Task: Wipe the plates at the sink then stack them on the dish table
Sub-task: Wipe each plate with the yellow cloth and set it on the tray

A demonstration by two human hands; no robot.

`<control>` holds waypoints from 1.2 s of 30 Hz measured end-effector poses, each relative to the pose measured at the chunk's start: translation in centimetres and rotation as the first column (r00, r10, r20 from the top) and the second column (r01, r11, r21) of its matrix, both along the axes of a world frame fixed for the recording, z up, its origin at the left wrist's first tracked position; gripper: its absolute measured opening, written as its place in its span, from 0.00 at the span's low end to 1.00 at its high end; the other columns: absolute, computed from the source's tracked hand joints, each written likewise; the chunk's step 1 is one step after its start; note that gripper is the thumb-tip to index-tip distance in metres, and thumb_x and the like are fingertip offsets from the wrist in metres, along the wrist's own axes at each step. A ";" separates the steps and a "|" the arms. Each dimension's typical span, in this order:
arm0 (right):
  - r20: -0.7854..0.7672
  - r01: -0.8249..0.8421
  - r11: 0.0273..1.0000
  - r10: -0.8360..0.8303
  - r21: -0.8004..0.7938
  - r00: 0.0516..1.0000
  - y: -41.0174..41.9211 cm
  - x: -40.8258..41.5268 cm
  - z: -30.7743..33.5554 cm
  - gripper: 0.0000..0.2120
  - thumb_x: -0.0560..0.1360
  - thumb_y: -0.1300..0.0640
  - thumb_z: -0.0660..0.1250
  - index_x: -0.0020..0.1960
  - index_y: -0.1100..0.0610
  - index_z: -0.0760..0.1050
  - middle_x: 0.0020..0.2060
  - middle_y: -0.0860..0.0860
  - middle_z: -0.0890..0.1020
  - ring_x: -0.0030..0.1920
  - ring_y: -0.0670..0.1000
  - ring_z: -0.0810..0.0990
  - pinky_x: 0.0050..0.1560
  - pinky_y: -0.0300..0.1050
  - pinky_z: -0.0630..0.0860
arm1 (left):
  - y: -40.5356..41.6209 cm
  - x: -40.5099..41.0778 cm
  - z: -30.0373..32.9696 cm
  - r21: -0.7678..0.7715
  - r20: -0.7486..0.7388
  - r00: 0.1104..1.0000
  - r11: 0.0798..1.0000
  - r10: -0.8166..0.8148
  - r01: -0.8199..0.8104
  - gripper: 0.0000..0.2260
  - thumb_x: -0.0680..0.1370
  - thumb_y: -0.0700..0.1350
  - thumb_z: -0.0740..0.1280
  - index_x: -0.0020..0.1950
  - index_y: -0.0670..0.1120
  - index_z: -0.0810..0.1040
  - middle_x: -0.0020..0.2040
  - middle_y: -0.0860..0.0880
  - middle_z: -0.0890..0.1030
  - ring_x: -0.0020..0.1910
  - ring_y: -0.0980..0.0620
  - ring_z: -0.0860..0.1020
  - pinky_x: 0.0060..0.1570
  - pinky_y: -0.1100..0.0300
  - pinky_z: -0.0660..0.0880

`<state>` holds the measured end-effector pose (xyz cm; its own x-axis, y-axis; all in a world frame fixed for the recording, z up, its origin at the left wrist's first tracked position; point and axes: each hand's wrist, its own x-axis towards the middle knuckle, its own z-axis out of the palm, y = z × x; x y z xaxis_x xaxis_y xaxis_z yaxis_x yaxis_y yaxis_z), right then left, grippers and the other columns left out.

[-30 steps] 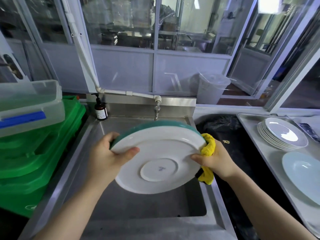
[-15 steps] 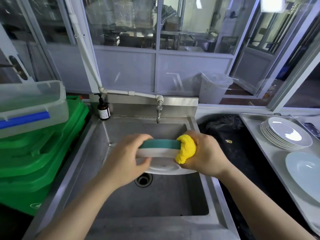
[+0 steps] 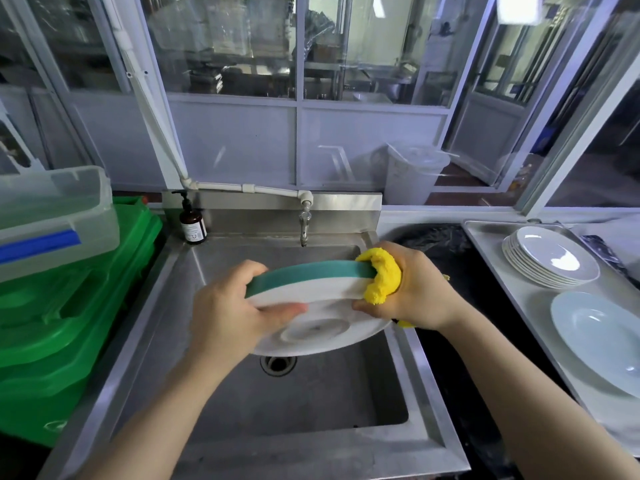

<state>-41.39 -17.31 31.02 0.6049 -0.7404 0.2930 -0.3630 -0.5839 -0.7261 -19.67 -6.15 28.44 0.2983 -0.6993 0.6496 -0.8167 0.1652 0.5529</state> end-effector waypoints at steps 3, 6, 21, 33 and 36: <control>0.133 0.036 0.989 -0.055 0.143 0.990 -0.7 -0.9 -1.7 0.20 0.55 0.44 0.76 0.44 0.44 0.76 0.37 0.38 0.80 0.37 0.39 0.77 0.40 0.33 0.74 | 0.2 1.4 -0.1 0.099 -0.230 0.972 0.995 0.043 -0.021 0.23 0.56 0.64 0.72 0.42 0.50 0.78 0.32 0.56 0.78 0.30 0.54 0.76 0.32 0.59 0.72; 0.355 -0.044 0.921 -0.105 0.387 0.929 -1.1 -1.5 -4.4 0.25 0.58 0.51 0.76 0.54 0.53 0.77 0.48 0.50 0.84 0.49 0.52 0.82 0.48 0.47 0.79 | 0.1 2.4 -0.7 0.100 -0.506 0.853 0.991 0.128 -0.090 0.12 0.61 0.54 0.72 0.40 0.52 0.77 0.32 0.58 0.80 0.32 0.59 0.78 0.35 0.56 0.75; 0.440 -0.036 0.642 -0.482 0.765 0.758 -2.0 0.5 -4.5 0.11 0.69 0.56 0.74 0.50 0.60 0.81 0.47 0.59 0.85 0.46 0.59 0.84 0.45 0.51 0.81 | 1.6 3.6 -1.3 0.004 -0.981 0.176 0.912 -0.075 0.411 0.11 0.68 0.46 0.67 0.46 0.50 0.86 0.46 0.46 0.86 0.43 0.49 0.85 0.35 0.59 0.81; 0.313 0.263 0.705 -0.575 0.659 0.756 -1.6 1.1 -5.4 0.09 0.76 0.41 0.64 0.48 0.43 0.80 0.40 0.40 0.85 0.40 0.39 0.82 0.38 0.34 0.75 | 1.7 0.8 -0.9 -0.166 -0.974 0.071 0.887 -0.217 0.431 0.19 0.67 0.35 0.67 0.57 0.44 0.79 0.50 0.41 0.84 0.49 0.43 0.83 0.47 0.48 0.81; 0.362 0.254 0.818 -0.477 0.515 0.801 -0.7 0.9 -6.2 0.15 0.79 0.44 0.60 0.64 0.42 0.74 0.57 0.38 0.79 0.58 0.38 0.77 0.54 0.35 0.73 | 1.5 0.6 -0.8 -0.184 -0.971 0.059 0.884 -0.231 0.431 0.22 0.67 0.39 0.64 0.62 0.44 0.76 0.56 0.39 0.81 0.55 0.40 0.81 0.52 0.45 0.78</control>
